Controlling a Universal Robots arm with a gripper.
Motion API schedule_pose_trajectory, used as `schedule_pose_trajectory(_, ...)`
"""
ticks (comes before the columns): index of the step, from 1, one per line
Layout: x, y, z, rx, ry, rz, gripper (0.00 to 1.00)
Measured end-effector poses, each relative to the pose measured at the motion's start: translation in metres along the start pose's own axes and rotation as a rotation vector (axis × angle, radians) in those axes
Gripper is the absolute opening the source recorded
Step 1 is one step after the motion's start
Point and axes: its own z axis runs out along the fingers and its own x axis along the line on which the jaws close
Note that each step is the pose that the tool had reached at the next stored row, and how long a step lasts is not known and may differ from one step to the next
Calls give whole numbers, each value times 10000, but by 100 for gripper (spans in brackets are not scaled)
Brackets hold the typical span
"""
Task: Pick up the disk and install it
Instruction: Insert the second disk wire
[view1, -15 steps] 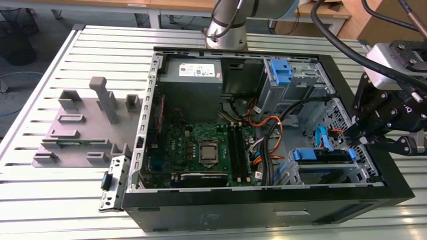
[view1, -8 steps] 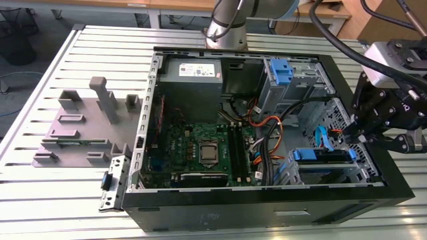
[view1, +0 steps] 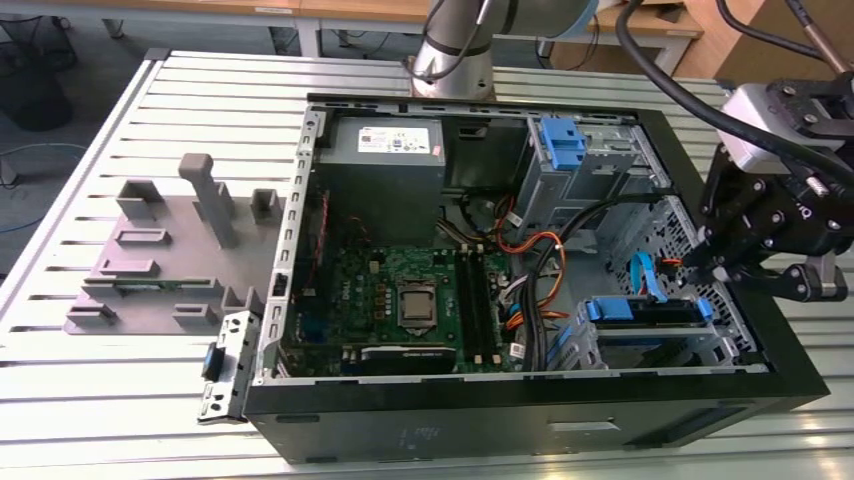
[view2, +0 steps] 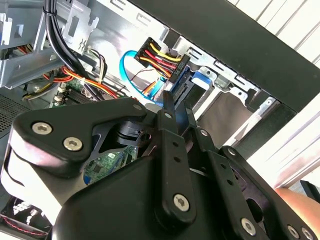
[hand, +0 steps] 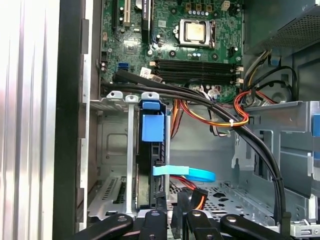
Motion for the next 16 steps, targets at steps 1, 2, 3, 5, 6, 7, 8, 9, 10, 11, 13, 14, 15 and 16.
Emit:
schedule_pose_trajectory(1,-5,-3,6,0,0,1,23)
schedule_pose_trajectory(2,-10,-8,11,0,0,1,23)
schedule_pose_trajectory(3,-12,-16,14,0,-1,1,23)
schedule_pose_trajectory(5,-14,-36,18,-2,2,1,23)
schedule_pose_trajectory(6,-14,-46,20,-3,1,1,23)
schedule_pose_trajectory(7,-15,-58,23,-4,-1,2,23)
schedule_pose_trajectory(8,-15,-71,25,-7,0,1,23)
schedule_pose_trajectory(9,-15,-83,27,-8,0,2,23)
schedule_pose_trajectory(10,-15,-96,30,-9,0,1,23)
schedule_pose_trajectory(11,-16,-107,34,-10,-1,2,23)
schedule_pose_trajectory(13,-16,-128,40,-12,0,2,23)
schedule_pose_trajectory(14,-16,-138,43,-14,1,2,23)
schedule_pose_trajectory(15,-16,-149,46,-16,1,2,23)
schedule_pose_trajectory(16,-16,-161,49,-18,2,2,23)
